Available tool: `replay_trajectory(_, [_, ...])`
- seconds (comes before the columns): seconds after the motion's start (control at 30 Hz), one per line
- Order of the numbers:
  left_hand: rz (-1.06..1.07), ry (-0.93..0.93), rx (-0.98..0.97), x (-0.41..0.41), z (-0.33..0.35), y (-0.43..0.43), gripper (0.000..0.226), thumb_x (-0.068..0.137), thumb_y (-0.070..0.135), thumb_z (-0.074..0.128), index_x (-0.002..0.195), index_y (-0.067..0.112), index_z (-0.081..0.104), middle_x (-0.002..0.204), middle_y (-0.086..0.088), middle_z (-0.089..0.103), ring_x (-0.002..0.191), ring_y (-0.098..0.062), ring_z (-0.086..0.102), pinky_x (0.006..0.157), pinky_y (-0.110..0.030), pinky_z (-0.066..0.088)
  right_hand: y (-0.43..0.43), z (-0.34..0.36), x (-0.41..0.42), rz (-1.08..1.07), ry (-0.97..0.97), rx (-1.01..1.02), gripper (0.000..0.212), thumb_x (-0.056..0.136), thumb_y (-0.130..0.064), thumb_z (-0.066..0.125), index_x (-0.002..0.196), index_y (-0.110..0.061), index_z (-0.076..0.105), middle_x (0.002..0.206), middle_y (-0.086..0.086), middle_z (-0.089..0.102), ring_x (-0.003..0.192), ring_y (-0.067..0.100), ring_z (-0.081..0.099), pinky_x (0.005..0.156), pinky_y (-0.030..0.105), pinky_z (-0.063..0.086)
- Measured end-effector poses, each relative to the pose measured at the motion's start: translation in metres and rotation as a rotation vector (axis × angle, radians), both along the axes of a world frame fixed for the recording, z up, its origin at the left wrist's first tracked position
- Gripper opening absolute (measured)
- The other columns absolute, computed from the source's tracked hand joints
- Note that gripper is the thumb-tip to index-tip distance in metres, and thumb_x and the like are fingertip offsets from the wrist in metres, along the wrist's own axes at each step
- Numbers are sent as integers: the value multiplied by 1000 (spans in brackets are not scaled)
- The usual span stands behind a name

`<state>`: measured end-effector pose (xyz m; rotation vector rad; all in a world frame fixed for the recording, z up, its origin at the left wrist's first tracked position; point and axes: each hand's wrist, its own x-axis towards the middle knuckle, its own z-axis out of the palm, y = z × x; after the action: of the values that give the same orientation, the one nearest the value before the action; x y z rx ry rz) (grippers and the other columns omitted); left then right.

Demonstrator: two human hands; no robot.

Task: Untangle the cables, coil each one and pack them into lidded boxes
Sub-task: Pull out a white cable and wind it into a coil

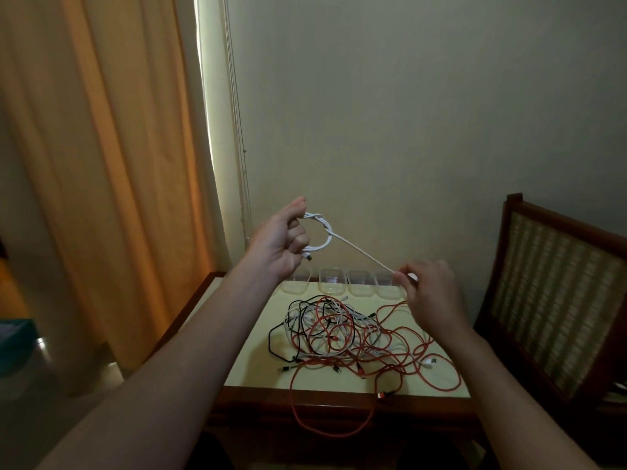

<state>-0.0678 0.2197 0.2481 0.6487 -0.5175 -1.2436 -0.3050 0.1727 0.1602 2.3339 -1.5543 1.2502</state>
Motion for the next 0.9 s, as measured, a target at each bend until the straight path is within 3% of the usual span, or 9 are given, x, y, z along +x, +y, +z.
replay_trajectory(0.1, [-30, -5, 8, -7, 2, 4, 8, 97, 3, 57, 97, 7, 63, 41, 8, 24, 27, -6, 16, 29, -18, 13, 0, -4, 7, 13, 124, -130, 9, 93, -24, 70, 88, -17, 74, 82, -2, 57, 84, 19, 43, 69, 33, 34])
replay_trajectory(0.23, [-92, 22, 16, -14, 2, 8, 7, 97, 5, 59, 93, 5, 65, 41, 7, 23, 28, -6, 16, 28, -19, 13, 8, -11, 18, 167, 65, -52, 5, 94, -16, 68, 97, -15, 72, 85, -2, 62, 78, 17, 57, 64, 34, 49])
replay_trajectory(0.37, [-152, 96, 27, -20, -2, 9, 8, 96, 8, 60, 91, 5, 67, 41, 7, 22, 28, -7, 16, 28, -18, 14, 24, -8, 33, 216, -354, 169, 6, 96, -15, 67, 99, -17, 72, 78, -6, 72, 69, 5, 69, 64, 22, 57])
replay_trajectory(0.43, [-166, 122, 23, -24, -3, 9, 10, 96, 8, 60, 88, 5, 66, 41, 7, 21, 28, -7, 16, 28, -18, 14, 31, 1, 40, 246, -722, 365, 7, 98, -12, 64, 99, -15, 69, 82, 1, 75, 74, 5, 72, 69, 21, 58])
replay_trajectory(0.53, [-185, 154, 12, -30, -5, 8, 15, 97, 9, 59, 85, 6, 66, 41, 7, 20, 27, -7, 16, 28, -18, 14, 37, 16, 50, 448, -1324, 563, 6, 99, -2, 58, 102, -2, 63, 91, 15, 76, 83, 20, 76, 74, 25, 60])
replay_trajectory(0.6, [-202, 169, 6, -34, -6, 9, 16, 97, 9, 59, 84, 5, 66, 42, 7, 20, 27, -8, 16, 27, -18, 14, 39, 23, 57, 572, -1557, 645, 7, 99, 3, 56, 103, 0, 60, 93, 17, 75, 86, 21, 77, 73, 24, 60])
replay_trajectory(0.8, [-208, 199, 15, -36, -6, 4, 16, 99, 12, 56, 87, 8, 66, 39, 7, 20, 25, -8, 16, 26, -19, 15, 47, 39, 75, 794, -1817, 854, 19, 98, 6, 48, 96, -7, 61, 85, 8, 75, 71, 13, 75, 66, 23, 61])
replay_trajectory(0.9, [-134, 91, 48, -39, -8, 5, 18, 99, 17, 59, 83, 12, 63, 36, 7, 32, 25, -8, 19, 28, -17, 16, 55, 40, 81, 830, -1649, 982, 13, 87, -9, 62, 95, -18, 65, 85, -3, 69, 58, 5, 57, 57, 20, 42])
